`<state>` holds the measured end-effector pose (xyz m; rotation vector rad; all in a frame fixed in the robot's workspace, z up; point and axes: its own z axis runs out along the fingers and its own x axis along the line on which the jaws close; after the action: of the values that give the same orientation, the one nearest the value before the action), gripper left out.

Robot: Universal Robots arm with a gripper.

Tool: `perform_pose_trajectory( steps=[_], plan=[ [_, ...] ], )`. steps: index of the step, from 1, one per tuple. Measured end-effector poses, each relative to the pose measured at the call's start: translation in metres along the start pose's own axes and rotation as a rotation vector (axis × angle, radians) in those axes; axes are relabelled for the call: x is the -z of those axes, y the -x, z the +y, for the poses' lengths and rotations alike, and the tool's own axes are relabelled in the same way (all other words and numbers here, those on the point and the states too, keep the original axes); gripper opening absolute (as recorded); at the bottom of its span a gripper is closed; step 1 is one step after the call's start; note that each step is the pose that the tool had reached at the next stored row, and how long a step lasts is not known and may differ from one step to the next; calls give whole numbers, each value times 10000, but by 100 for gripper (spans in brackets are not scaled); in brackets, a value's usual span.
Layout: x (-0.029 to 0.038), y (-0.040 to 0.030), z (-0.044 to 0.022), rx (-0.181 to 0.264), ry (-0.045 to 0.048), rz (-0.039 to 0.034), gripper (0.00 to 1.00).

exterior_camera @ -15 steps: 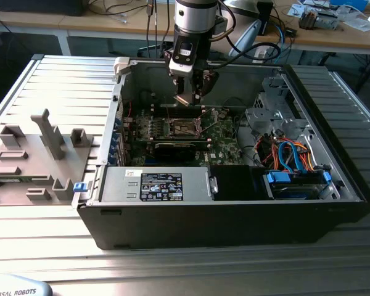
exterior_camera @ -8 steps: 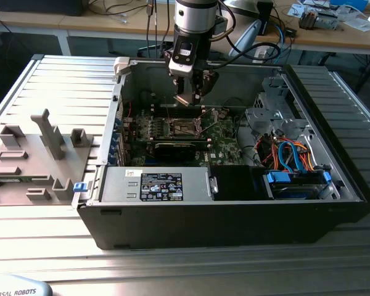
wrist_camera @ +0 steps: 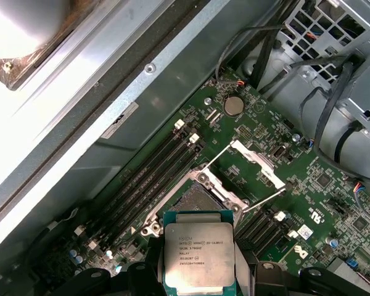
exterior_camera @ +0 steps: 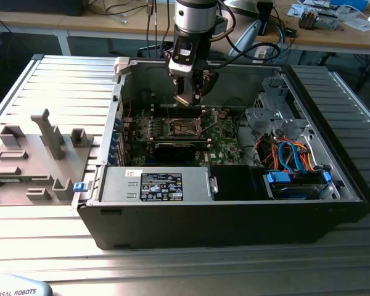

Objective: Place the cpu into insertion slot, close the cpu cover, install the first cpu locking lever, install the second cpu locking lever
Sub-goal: 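Place the cpu into insertion slot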

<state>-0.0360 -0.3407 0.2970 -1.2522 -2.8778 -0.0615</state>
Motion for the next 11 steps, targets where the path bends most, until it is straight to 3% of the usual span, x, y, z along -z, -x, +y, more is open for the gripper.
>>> perform_pose_trajectory(
  steps=[11],
  plan=[
    [0, 0, 0, -60, 1, -3, 54]
  ],
)
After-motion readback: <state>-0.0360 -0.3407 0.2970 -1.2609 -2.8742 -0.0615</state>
